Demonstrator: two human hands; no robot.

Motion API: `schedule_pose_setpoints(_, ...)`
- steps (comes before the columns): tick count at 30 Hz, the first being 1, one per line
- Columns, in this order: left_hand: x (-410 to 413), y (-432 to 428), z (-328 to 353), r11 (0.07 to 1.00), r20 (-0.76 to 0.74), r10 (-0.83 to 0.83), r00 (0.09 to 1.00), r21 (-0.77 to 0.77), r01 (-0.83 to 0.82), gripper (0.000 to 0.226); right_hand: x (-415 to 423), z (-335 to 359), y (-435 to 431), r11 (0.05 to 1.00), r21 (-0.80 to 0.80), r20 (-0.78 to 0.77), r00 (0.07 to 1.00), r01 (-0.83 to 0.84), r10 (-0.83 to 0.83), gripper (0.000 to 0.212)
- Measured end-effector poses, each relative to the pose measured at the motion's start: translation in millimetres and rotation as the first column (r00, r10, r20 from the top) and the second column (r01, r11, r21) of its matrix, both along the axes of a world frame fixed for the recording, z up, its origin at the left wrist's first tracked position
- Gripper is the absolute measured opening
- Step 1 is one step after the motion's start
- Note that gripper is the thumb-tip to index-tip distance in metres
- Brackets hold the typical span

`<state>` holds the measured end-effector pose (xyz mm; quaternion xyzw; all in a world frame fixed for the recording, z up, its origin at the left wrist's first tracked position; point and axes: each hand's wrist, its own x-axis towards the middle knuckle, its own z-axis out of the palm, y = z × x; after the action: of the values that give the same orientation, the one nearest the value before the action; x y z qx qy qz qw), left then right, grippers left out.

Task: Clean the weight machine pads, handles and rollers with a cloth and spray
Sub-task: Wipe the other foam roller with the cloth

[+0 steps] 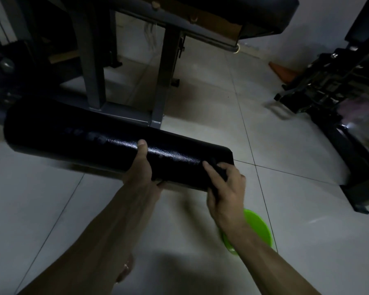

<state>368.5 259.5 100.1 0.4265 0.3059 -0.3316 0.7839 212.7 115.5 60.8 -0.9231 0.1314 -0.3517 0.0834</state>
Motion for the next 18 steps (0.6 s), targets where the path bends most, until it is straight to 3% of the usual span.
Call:
schedule_pose_setpoints(4, 0, 2, 7, 0.997, 0.004, -0.024, 1.0, -0.067, 0.025, 0.072, 65, 15, 43, 0.989, -0.007, -0.063, 0.987, -0.15, 0.15, 0.061)
schedule_pose_setpoints(7, 1, 8, 4, 0.997, -0.012, -0.023, 1.0, -0.076, 0.022, 0.08, 71, 27, 45, 0.971, -0.045, -0.154, 0.962, -0.234, 0.225, 0.055)
schedule_pose_setpoints(11, 18, 34, 4, 0.99, -0.016, 0.138, 0.99, 0.022, -0.137, 0.09, 14, 22, -5, 0.99, -0.105, -0.103, 0.991, -0.095, 0.084, 0.064)
schedule_pose_setpoints(14, 38, 62, 7, 0.967, -0.027, 0.252, 0.967, -0.024, -0.253, 0.09, -1, 17, -5, 0.998, -0.061, -0.04, 0.999, 0.029, -0.032, 0.074)
schedule_pose_setpoints(18, 56, 84, 10, 0.958, -0.046, 0.283, 0.958, -0.041, -0.285, 0.086, 52, 18, 35, 0.998, -0.029, -0.07, 0.996, -0.055, 0.053, 0.074)
